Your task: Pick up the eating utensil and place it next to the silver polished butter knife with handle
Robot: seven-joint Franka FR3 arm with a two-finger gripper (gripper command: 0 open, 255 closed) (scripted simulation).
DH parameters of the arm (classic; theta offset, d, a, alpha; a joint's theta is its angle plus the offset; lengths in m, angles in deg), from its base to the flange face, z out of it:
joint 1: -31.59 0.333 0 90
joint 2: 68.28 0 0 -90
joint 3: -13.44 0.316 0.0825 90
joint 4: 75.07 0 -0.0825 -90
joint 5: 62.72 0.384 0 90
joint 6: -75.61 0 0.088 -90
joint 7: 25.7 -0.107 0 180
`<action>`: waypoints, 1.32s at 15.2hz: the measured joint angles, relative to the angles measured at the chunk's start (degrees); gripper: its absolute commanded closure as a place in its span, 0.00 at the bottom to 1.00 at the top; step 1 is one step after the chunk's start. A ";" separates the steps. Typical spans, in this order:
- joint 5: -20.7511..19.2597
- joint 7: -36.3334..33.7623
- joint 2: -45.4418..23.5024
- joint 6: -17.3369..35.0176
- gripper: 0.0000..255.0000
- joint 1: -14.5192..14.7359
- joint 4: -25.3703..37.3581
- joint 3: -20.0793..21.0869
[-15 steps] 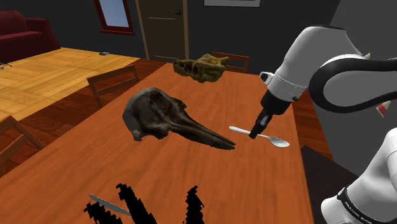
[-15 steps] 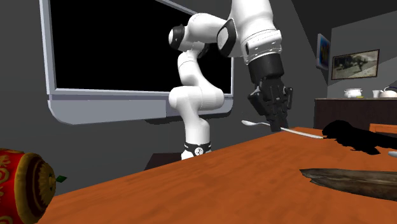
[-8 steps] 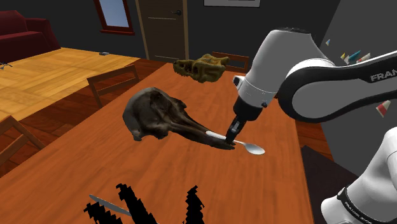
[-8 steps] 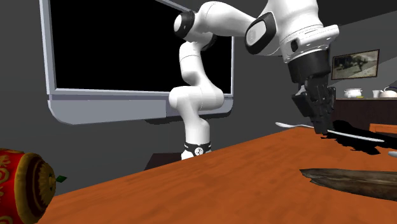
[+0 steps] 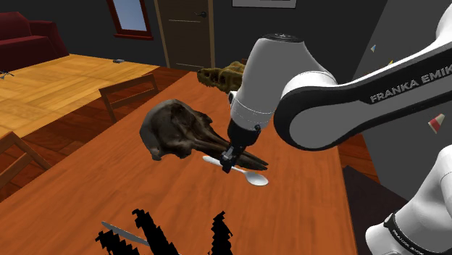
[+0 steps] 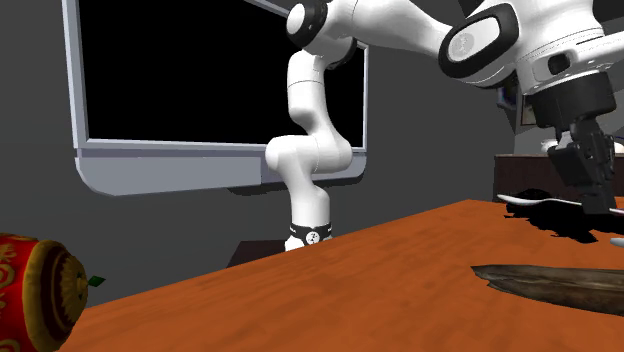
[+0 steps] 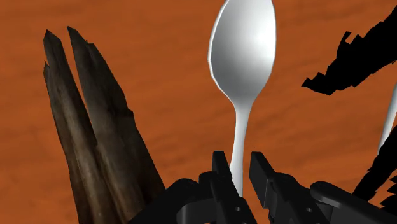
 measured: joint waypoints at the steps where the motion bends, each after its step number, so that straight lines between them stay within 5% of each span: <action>1: -1.41 -2.01 -2.27 0.23 1.00 0.00 2.14 1.08; 20: -7.17 -6.57 -12.30 11.78 1.00 -0.15 0.02 2.43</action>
